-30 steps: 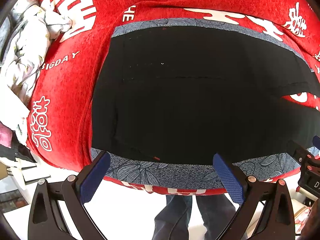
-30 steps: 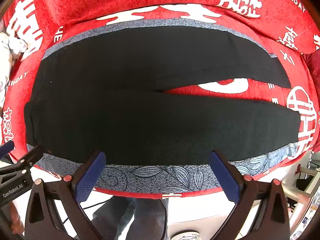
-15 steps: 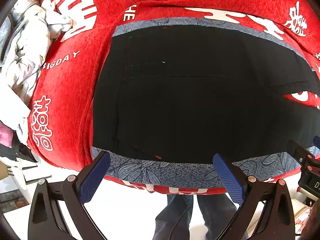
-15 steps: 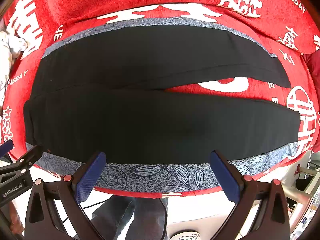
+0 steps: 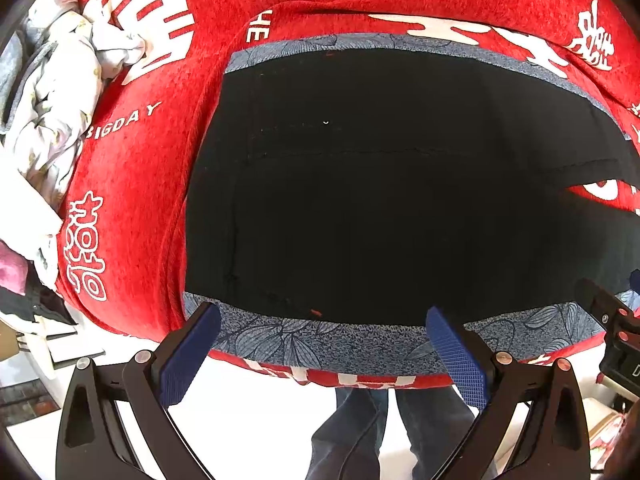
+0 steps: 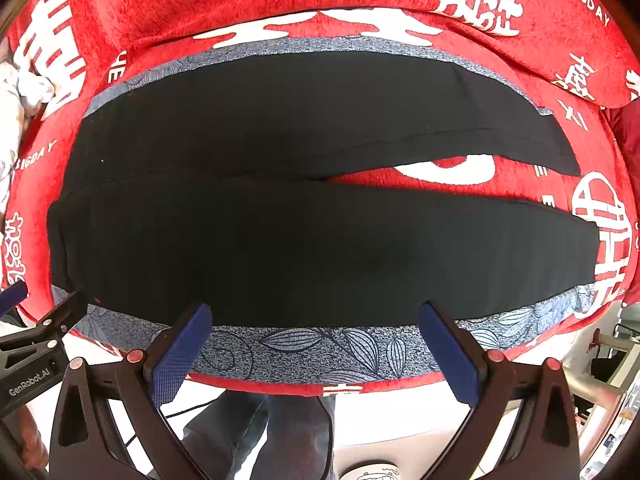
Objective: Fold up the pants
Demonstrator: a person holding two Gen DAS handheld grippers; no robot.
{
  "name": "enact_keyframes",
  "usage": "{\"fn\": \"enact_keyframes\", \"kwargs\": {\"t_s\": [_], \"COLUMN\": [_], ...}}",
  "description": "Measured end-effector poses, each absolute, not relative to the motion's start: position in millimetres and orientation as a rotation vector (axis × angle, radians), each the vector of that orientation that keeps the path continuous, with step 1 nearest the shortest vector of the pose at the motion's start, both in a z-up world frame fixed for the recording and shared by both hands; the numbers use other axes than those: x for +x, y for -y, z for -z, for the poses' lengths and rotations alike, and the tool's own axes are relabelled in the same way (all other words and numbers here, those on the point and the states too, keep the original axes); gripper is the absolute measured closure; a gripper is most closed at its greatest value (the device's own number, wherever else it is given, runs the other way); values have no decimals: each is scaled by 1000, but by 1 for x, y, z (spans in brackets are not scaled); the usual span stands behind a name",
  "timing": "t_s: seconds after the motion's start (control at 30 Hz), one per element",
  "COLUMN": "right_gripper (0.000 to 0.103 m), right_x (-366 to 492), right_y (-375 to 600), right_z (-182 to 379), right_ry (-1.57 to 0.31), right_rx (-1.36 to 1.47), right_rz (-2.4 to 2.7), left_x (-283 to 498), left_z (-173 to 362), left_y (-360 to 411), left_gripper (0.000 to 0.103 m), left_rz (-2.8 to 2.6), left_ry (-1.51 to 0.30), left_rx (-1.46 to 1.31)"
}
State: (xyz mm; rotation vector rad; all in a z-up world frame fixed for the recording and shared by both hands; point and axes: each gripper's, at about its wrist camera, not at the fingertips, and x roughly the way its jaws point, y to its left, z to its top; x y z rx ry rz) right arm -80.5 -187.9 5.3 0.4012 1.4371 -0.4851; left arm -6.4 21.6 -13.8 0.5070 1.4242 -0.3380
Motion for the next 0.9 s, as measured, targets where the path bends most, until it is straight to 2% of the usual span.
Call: {"fn": "enact_keyframes", "kwargs": {"t_s": [0.9], "right_gripper": [0], "right_x": [-84], "right_y": [185], "right_z": [3], "right_ry": [-1440], "right_rx": [430], "right_rz": [477], "left_x": [-7], "left_z": [25], "left_y": [-28], "left_gripper": [0], "left_rz": [325], "left_ry": [-1438], "left_rx": [527]}}
